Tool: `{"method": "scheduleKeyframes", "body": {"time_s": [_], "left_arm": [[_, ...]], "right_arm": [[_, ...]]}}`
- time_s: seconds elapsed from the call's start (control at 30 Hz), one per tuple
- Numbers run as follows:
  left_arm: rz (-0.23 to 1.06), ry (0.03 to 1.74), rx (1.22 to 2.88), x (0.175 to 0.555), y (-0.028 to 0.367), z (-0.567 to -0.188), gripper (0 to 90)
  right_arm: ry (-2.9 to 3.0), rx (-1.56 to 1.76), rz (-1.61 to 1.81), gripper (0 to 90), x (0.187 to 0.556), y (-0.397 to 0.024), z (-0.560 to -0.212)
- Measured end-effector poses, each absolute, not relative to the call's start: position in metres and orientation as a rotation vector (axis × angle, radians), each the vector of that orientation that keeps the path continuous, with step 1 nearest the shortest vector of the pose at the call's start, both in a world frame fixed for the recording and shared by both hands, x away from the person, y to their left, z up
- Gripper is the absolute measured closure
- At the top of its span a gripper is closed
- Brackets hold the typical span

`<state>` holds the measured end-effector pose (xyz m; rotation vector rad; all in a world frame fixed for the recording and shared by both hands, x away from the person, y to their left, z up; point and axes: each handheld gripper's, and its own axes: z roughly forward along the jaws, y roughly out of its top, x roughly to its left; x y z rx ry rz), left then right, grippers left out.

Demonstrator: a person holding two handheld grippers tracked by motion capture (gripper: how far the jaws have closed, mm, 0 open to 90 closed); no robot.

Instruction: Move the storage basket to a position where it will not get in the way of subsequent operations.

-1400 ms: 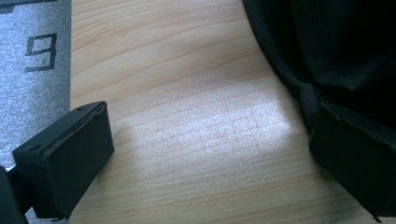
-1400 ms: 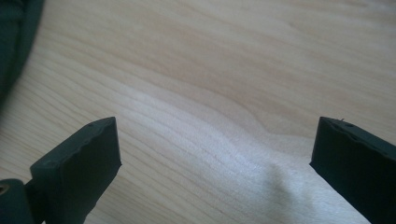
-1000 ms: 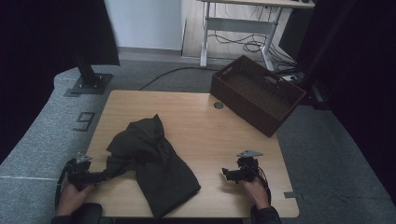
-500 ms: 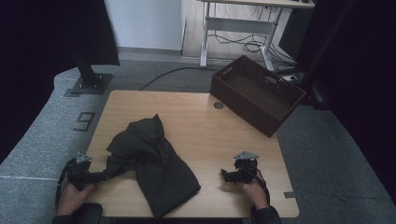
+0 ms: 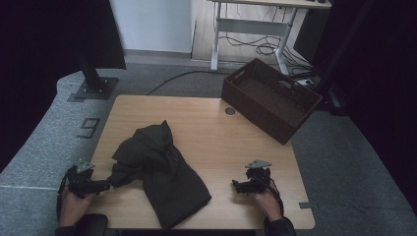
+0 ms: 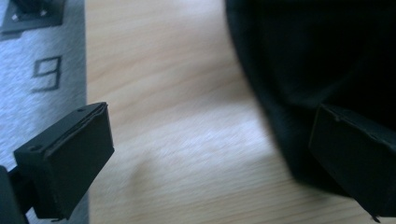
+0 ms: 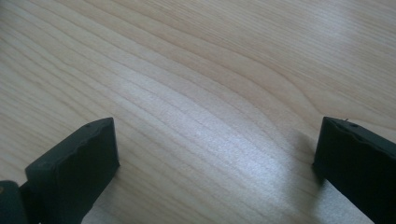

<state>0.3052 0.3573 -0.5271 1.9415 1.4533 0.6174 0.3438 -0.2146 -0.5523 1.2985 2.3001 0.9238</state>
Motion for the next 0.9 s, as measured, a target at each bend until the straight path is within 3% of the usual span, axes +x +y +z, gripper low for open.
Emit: {"method": "scheduleKeyframes", "body": {"time_s": [0.4, 0.9], "left_arm": [[0.539, 1.339, 1.964, 0.314, 0.336, -0.507, 0.0], [0.594, 1.197, 2.015, 0.346, 0.303, -0.458, 0.7]], "right_arm": [[2.338, 1.267, 0.977, 0.0, 0.338, -0.205, -0.545], [2.381, 1.135, 1.129, 2.7, 0.327, -0.171, -0.527]]}}
